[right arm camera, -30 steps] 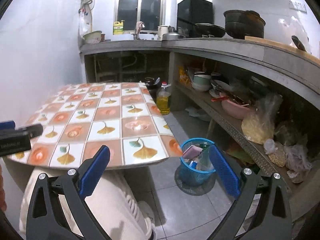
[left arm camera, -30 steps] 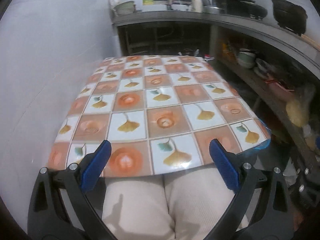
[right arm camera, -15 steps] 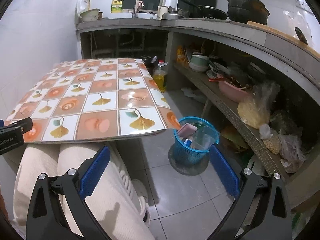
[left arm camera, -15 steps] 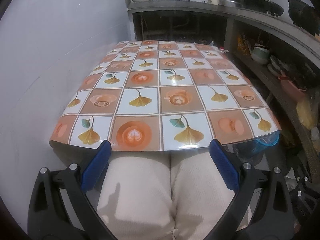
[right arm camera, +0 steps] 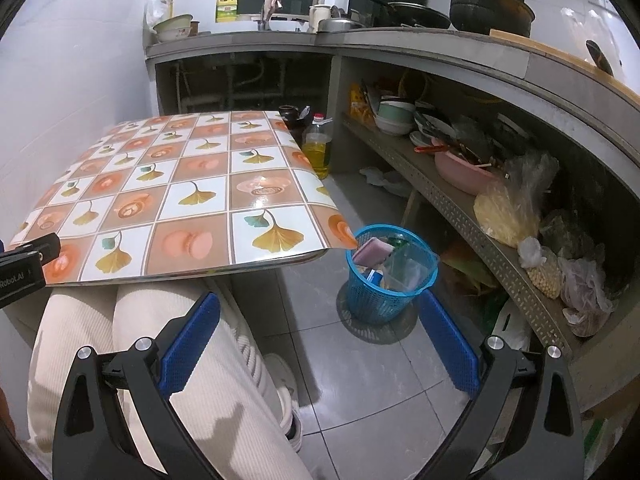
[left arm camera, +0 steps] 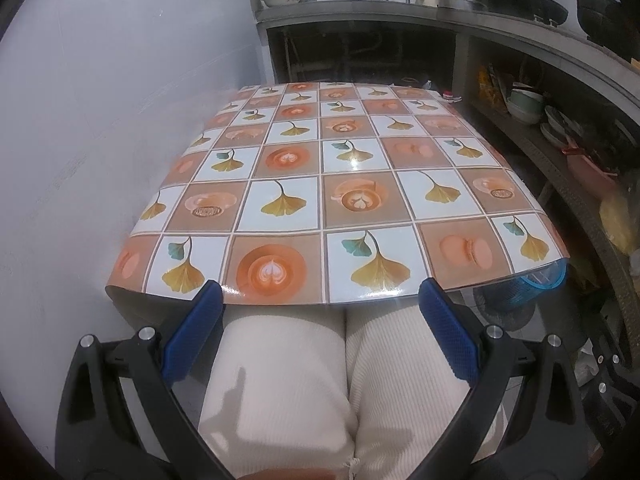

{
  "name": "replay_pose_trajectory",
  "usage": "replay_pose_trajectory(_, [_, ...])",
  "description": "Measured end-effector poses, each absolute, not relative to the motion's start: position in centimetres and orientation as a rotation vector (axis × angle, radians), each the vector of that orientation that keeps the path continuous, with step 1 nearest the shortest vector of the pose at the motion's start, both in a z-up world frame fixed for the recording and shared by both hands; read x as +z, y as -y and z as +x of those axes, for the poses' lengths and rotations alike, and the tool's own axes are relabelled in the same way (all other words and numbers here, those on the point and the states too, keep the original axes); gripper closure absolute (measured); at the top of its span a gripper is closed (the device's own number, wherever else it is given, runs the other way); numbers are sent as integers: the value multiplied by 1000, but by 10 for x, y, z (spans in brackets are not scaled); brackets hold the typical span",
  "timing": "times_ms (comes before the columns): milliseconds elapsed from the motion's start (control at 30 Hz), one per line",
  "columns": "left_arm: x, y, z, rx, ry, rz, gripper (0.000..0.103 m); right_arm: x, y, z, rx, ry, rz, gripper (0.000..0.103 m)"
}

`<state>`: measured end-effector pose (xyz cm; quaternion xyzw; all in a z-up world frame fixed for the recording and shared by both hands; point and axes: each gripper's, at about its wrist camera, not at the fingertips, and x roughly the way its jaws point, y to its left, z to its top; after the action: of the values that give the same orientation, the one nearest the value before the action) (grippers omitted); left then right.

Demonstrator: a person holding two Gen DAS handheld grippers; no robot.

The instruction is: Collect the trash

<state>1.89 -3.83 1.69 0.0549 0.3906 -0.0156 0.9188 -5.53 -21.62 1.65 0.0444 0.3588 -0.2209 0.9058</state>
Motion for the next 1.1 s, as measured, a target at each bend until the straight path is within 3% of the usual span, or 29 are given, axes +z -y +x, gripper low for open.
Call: replay_pose_trajectory(1100, [22,43,19,-31,-785,132,9,21,217,-54,-462,-720,85,7])
